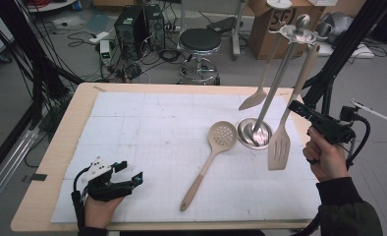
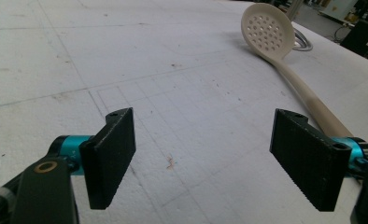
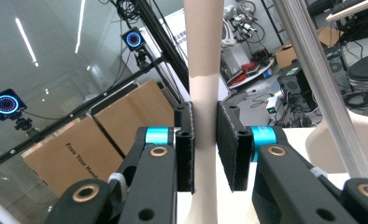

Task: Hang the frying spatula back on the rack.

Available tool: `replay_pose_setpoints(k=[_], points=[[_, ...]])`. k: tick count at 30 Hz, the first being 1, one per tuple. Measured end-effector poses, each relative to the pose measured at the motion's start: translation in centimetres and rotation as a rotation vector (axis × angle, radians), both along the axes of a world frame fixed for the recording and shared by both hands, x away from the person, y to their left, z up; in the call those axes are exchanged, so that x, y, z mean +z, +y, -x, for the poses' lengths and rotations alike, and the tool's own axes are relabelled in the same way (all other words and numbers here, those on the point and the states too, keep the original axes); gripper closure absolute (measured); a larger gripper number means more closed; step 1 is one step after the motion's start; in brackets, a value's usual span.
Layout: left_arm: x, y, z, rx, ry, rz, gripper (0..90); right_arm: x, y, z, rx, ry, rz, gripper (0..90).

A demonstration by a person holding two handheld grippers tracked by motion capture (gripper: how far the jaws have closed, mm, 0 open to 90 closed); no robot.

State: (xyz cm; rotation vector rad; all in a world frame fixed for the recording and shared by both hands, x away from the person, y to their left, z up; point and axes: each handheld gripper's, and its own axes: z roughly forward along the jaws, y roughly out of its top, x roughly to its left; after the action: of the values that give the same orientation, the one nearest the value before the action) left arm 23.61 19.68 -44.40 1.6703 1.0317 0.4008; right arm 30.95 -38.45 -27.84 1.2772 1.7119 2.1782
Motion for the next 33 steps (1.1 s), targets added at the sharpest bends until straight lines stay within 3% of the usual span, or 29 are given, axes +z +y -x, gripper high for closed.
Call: replay_pose_setpoints(k=[20, 29, 33], points=[[0.03, -0.01, 0.07, 0.007, -0.003, 0.005, 23.0, -0.55, 0.40, -0.82, 0.005, -0.006, 0.026, 77.4], [0.02, -0.01, 0.07, 0.004, -0.001, 0.006, 23.0, -0.56, 0.20, -0.85, -0.044, -0.009, 0.060, 75.4], [0.02, -0.01, 0.07, 0.005, -0.002, 0.005, 23.0, -0.53, -0.17, -0.85, -0.058, -0.016, 0.038, 71.0]])
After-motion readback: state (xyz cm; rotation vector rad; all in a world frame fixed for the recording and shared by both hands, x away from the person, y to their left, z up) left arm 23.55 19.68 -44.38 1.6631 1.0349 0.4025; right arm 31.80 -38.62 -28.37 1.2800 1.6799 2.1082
